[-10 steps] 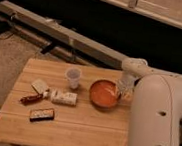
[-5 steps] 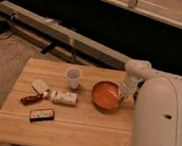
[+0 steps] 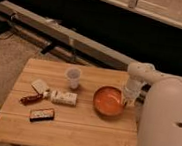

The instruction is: Drag the ceramic bowl in a circle

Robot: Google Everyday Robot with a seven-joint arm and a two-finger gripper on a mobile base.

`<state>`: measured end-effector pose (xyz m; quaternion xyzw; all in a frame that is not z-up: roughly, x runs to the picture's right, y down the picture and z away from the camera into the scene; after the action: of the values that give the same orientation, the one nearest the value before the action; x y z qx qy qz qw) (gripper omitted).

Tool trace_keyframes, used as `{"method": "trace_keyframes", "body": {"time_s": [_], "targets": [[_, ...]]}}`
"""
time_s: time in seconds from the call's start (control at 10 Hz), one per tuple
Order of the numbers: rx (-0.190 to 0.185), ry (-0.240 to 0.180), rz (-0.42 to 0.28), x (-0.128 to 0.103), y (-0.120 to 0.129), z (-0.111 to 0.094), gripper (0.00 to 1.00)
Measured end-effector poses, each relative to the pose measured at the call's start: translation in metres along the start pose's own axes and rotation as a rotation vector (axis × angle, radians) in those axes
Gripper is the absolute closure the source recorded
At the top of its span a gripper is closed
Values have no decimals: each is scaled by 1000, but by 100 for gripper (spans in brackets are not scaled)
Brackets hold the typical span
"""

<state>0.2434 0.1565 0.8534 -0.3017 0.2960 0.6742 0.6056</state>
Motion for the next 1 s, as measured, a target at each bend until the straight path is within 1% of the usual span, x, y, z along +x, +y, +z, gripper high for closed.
{"method": "trace_keyframes", "body": {"time_s": [0.1,0.2,0.4,0.5,0.7,1.0], "targets": [[11,8,-10,9,-2,0,100],[31,23,-39,23,-2,2,100],[46,33,-83,35,4,2,100],[48,38,-122,42,11,2,100],[40,35,-193,50,31,-1,100],[28,26,-280,51,57,-3,100]]}}
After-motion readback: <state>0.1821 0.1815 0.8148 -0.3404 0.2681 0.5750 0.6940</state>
